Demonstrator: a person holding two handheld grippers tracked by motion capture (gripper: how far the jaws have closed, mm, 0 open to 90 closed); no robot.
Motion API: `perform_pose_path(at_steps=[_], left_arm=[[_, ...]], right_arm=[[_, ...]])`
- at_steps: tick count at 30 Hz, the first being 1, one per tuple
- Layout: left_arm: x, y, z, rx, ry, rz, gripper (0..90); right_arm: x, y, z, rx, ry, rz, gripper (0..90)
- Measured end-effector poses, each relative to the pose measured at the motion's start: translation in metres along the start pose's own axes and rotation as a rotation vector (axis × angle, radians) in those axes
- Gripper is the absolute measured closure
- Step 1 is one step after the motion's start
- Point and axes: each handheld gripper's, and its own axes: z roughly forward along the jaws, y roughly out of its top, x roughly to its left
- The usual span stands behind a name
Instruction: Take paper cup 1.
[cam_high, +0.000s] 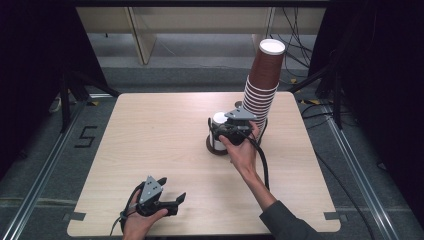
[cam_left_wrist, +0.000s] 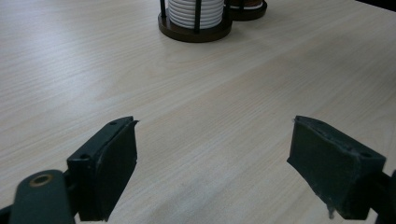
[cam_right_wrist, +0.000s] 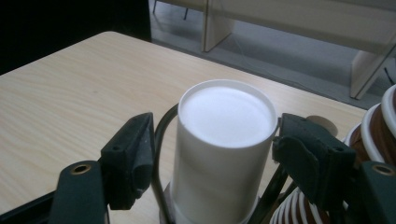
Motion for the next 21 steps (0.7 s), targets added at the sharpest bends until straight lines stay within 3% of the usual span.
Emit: perform_pose_path(at_steps=[1,2,4,13,19,20,21], left_arm=[[0.0,0.0,0.0,0.0,-0.001,0.0,14.9],[0.0,0.0,0.0,0.001,-0.001,0.0,14.9],[-0.001,0.0,0.0,-0.004,-0.002,-0.003,14.9],[-0.001,0.0,0.0,0.002,-0.011,0.005,14.9],[-0.002,0.0,0.0,0.0,-0.013,0.005,14.9],[-0.003,0.001,0.0,0.005,-0.01,0.009,14.9],[-0.003,0.0,0.0,0.006,-0.011,0.009,14.9]], right_arm=[[0.001,0.001,0.001,0.017,0.0,0.025,28.8],[0.0,0.001,0.003,0.011,0.001,-0.001,28.8],[0.002,0.001,0.006,0.025,-0.011,0.02,28.8],[0.002,0.001,0.019,0.035,-0.038,-0.003,30.5],[0.003,0.002,0.022,0.032,-0.067,0.009,31.9],[0.003,0.002,0.025,0.047,-0.063,-0.007,31.8],[0.003,0.002,0.026,0.04,-0.063,0.01,31.7]])
